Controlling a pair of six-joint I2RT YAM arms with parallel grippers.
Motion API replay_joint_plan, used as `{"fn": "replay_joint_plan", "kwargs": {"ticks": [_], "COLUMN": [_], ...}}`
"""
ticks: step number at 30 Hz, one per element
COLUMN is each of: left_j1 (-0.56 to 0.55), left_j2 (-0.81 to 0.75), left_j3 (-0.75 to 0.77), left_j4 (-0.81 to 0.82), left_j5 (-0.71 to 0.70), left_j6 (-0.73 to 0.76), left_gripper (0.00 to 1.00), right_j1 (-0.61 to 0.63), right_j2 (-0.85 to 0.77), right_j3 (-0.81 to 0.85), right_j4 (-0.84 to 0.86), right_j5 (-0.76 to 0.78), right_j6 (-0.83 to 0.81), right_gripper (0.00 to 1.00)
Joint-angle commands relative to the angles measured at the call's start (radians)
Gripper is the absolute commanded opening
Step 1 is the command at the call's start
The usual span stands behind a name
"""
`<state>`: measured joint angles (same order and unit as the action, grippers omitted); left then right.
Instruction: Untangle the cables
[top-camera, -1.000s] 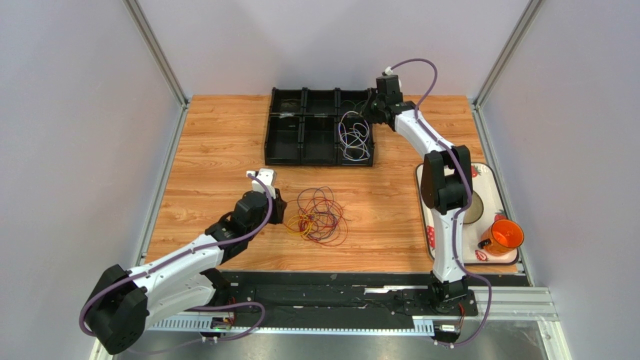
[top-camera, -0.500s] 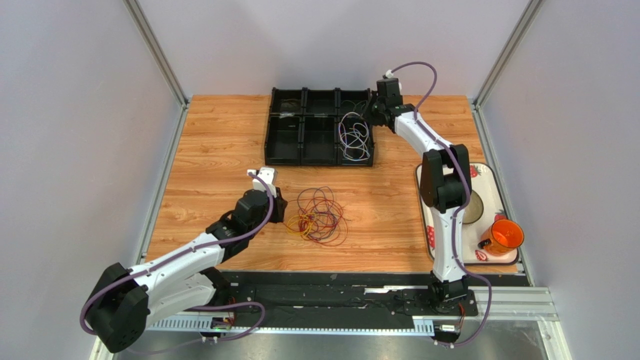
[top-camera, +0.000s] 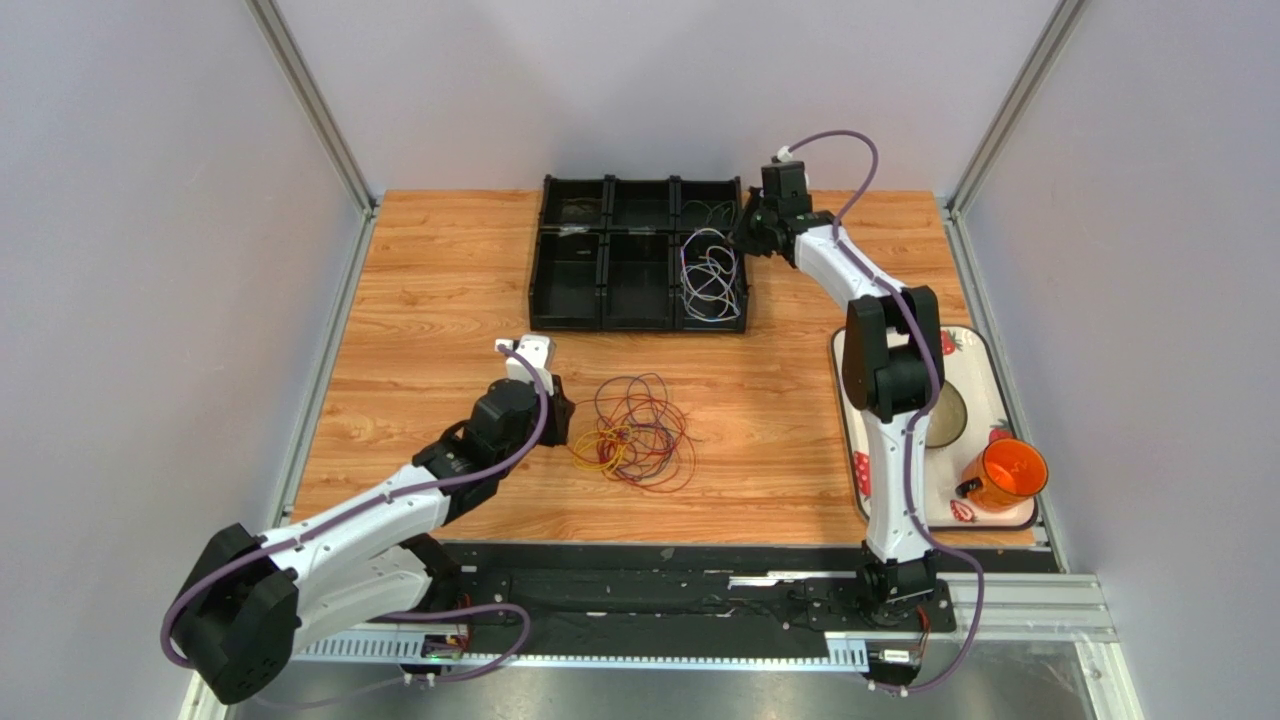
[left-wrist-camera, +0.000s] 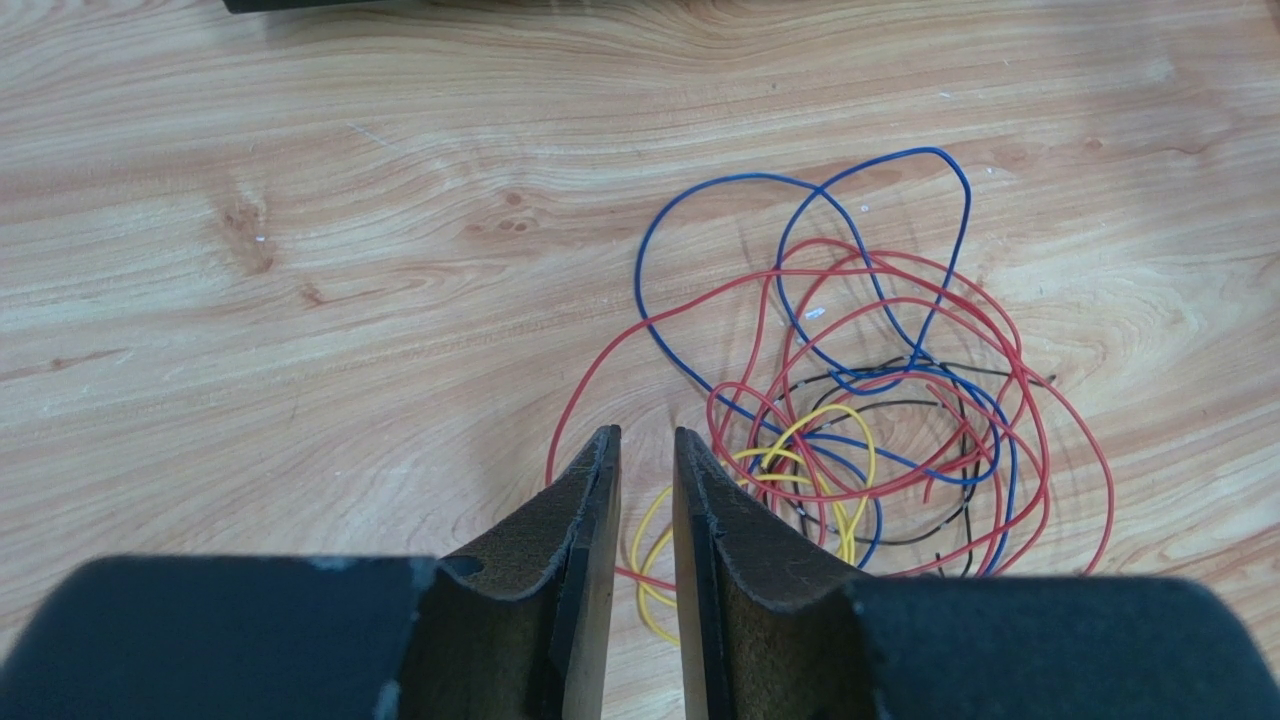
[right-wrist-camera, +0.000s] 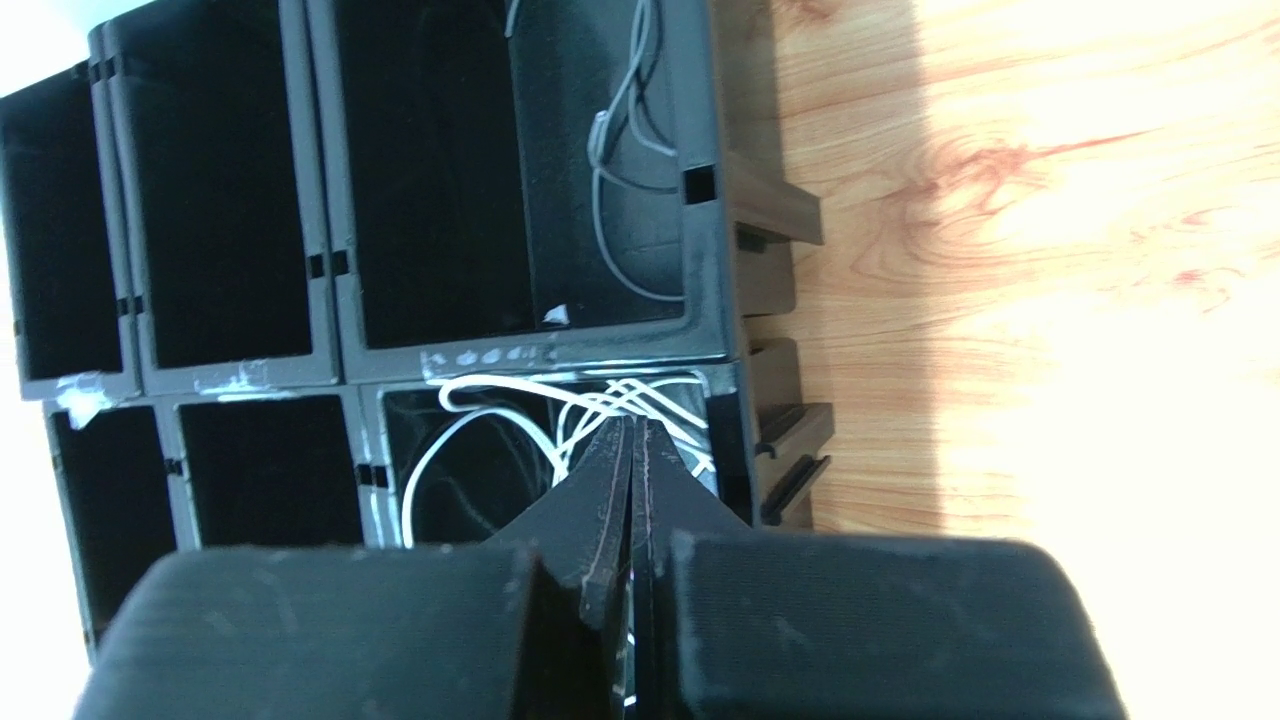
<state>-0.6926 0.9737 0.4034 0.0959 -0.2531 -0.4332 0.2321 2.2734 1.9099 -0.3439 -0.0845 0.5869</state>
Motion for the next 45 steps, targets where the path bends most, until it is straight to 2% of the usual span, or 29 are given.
{"fn": "replay_joint_plan", "kwargs": {"ticks": [1,6,9,11,14,16,21,30,35,45], "left_j1": [-0.001,-0.002,-0.001,-0.001,-0.002,-0.001,-0.001,-0.027,-0.105,-0.251], "left_j2": [0.01,0.013,0.003,-0.006,-0.012,-0.013,-0.004,0.091,0.128,0.422], "left_j3": [0.048,0.049,0.045,0.038,0.034,0.032,0.051,0.252,0.299,0.483], "left_j4": [0.015,0.011,0.015,0.018,0.021,0.021,0.005,-0.216,-0.245,-0.312], "left_j5": [-0.011,-0.009,-0.009,-0.009,-0.006,-0.006,0.003,0.058,0.066,-0.028], "left_j6": [-0.012,-0.013,-0.015,-0.015,-0.016,-0.015,-0.006,0.004,-0.024,-0.076], "left_gripper": [0.27,0.29,0.41,0.45,0.62,0.67,0.69,0.68,0.66,0.62], "right_j1": [0.001,0.029,0.045,0.059,0.088,0.111,0.208,0.282,0.279,0.273], "right_j2": [-0.054,-0.182,-0.287,-0.371,-0.477,-0.534,-0.742,-0.979,-1.04,-0.948], "right_j3": [-0.015,-0.098,-0.207,-0.302,-0.429,-0.497,-0.78,-1.208,-1.315,-1.344], "right_j4": [0.02,0.013,0.034,0.04,0.059,0.056,0.135,0.295,0.364,0.428], "right_j5": [-0.088,-0.138,-0.149,-0.136,-0.106,-0.06,0.041,0.163,0.249,0.27], "right_j6": [-0.001,-0.007,-0.019,-0.027,-0.038,-0.047,-0.025,0.037,0.025,0.05], "right_gripper": [0.0,0.0,0.26,0.35,0.37,0.38,0.44,0.44,0.51,0.5]}}
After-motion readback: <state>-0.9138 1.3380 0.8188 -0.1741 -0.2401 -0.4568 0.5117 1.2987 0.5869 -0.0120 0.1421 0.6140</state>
